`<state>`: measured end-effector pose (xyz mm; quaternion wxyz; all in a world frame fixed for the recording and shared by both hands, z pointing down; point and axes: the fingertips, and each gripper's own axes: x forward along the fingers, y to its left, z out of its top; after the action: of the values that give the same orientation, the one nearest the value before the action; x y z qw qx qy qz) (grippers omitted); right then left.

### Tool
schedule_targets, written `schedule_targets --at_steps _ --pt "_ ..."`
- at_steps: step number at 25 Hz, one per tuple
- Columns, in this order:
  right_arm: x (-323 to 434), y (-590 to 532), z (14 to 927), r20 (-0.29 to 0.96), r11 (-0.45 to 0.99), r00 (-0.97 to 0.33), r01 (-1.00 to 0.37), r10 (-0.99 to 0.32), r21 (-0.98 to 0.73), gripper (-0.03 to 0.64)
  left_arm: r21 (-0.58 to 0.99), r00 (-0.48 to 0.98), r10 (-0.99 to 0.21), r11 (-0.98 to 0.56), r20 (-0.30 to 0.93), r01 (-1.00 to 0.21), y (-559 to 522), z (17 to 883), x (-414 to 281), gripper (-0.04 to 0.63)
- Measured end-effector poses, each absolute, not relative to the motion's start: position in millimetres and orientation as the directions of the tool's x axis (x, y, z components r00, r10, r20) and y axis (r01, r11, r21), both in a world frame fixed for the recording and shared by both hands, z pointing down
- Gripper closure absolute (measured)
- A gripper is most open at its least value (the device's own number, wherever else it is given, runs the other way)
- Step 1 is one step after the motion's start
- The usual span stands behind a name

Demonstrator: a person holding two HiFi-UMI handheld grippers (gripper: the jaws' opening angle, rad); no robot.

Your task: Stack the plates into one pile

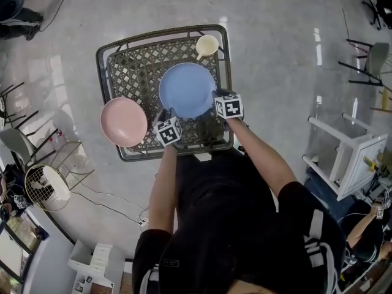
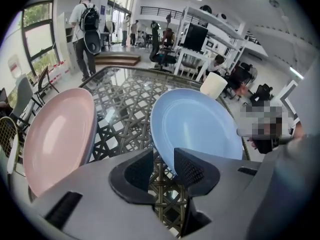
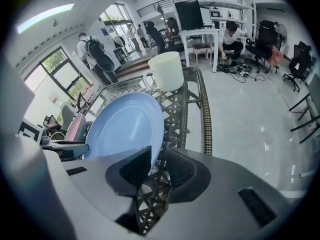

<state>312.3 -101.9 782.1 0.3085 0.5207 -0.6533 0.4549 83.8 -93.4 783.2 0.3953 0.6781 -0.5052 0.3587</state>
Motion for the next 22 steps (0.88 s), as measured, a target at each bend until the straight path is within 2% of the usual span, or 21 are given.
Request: schedule_targets --at_steps 5,22 --pt "309.9 -100.3 787.8 0.882 0.037 -0.27 -0.96 -0.385 -0.278 0.563 0.198 0.252 -0.385 -0.176 0.888 -0.964 -94.3 790.1 84.4 0.499" --pt "288.1 -82.5 754.7 0.877 0.009 -0.244 -0.964 -0.413 -0.264 0.578 0.243 0.326 -0.444 -0.234 0.835 -0.941 -82.3 743.5 62.3 0.514"
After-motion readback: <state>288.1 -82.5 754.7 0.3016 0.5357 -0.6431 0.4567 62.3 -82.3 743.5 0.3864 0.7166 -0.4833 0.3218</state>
